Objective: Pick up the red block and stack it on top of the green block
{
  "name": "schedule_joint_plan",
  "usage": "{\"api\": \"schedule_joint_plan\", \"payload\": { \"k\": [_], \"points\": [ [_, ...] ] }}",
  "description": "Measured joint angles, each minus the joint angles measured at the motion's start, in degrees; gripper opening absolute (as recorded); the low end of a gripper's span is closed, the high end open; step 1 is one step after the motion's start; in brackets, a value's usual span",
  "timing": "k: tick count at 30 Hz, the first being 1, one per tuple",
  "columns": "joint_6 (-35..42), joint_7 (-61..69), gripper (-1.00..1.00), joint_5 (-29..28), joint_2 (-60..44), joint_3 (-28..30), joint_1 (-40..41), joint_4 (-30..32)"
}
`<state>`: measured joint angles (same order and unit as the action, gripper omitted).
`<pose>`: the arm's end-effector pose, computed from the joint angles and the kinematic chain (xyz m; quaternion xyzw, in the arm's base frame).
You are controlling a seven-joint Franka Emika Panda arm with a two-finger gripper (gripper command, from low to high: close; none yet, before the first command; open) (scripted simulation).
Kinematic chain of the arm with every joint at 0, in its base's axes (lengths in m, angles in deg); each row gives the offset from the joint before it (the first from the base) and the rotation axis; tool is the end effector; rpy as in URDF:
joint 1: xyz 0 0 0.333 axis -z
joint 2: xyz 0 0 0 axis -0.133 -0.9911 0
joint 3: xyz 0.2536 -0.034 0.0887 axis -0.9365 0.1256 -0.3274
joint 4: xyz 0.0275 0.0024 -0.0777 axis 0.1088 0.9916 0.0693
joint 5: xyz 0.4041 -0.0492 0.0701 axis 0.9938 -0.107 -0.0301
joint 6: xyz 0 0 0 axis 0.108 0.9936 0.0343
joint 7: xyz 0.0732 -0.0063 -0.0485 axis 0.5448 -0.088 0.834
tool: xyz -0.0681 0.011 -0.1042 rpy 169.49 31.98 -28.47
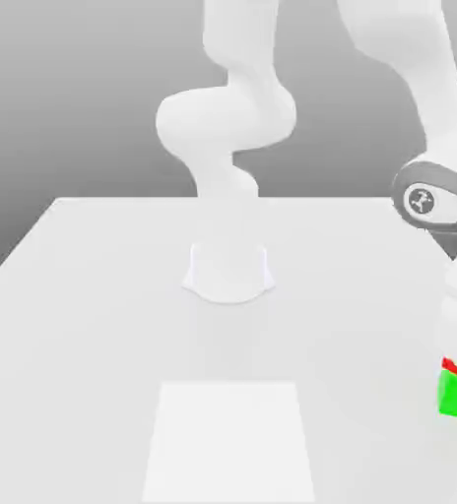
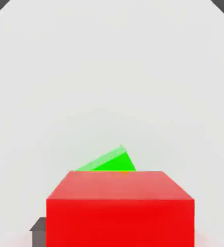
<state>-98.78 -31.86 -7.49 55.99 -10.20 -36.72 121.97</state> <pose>0.3277 0.3329 0.1084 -1.0000 -0.0007 -0.0004 0.0000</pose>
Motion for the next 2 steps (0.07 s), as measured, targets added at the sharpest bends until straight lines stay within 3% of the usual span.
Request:
{"api": "schedule_joint_plan", "payload": {
  "k": [2],
  "points": [
    [0.0, 0.0, 1.00, 0.0, 0.0, 0.0, 0.0, 0.0]
  ]
}}
